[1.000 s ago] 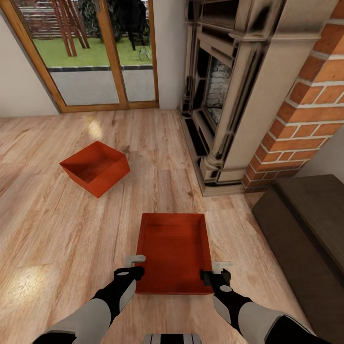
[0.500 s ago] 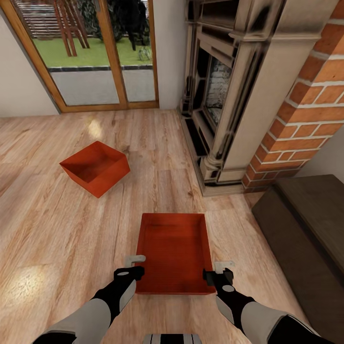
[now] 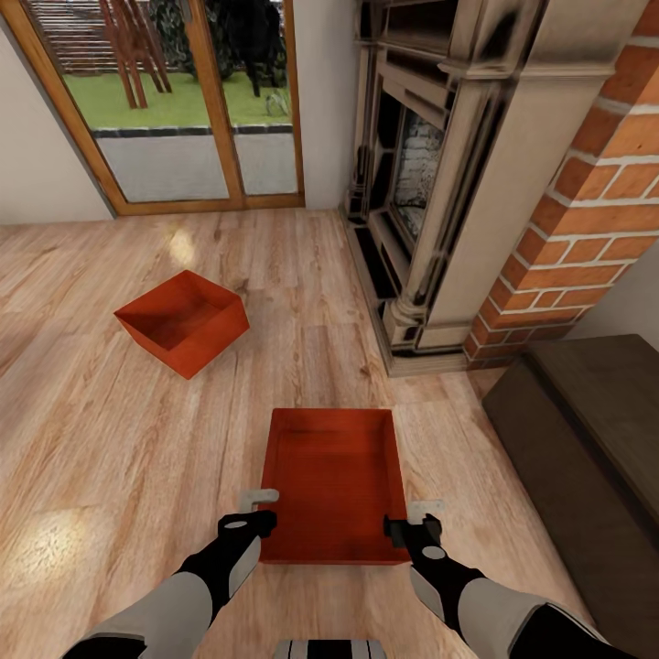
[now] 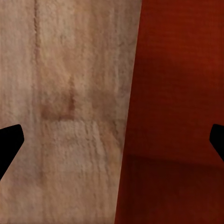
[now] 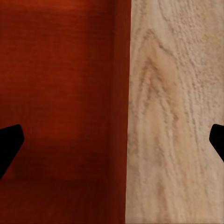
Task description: Move the two storage containers from the living room to the garage. In the garage, place one container on the floor and stack the other container on top of it (either order is fine).
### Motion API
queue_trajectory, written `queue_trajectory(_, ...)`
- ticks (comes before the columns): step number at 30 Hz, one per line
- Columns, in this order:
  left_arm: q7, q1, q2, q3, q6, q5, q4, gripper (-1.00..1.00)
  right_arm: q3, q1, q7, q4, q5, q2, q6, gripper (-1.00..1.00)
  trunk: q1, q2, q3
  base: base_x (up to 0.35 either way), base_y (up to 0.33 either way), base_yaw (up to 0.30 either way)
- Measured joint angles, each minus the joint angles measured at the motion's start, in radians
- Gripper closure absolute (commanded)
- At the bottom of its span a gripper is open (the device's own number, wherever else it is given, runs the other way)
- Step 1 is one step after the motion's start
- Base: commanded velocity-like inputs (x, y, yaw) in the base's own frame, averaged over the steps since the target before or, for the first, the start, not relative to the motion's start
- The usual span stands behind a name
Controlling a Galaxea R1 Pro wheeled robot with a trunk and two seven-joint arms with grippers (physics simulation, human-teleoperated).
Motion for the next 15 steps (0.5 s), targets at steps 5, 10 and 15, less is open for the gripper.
queue_trajectory(5,-0.001,0.000,0.001,0.000,0.000,-0.001,0.002,-1.00,0.000,0.000,0.001,0.000,-0.001,0.000,0.000,-1.00,0.000,0.000,0.000,0.132,0.000,0.000)
queue_trajectory(10,0.000,0.000,0.001,0.000,-0.001,-0.001,-0.001,-1.00,0.000,0.000,0.001,0.000,-0.002,0.000,-0.001,-1.00,0.000,0.000,0.000,0.212,0.000,0.000)
queue_trajectory(15,0.000,0.000,0.002,0.000,-0.001,-0.001,-0.001,-1.00,0.000,0.000,0.001,0.001,-0.005,0.000,0.000,-1.00,0.000,0.000,0.000,0.071,0.000,0.000)
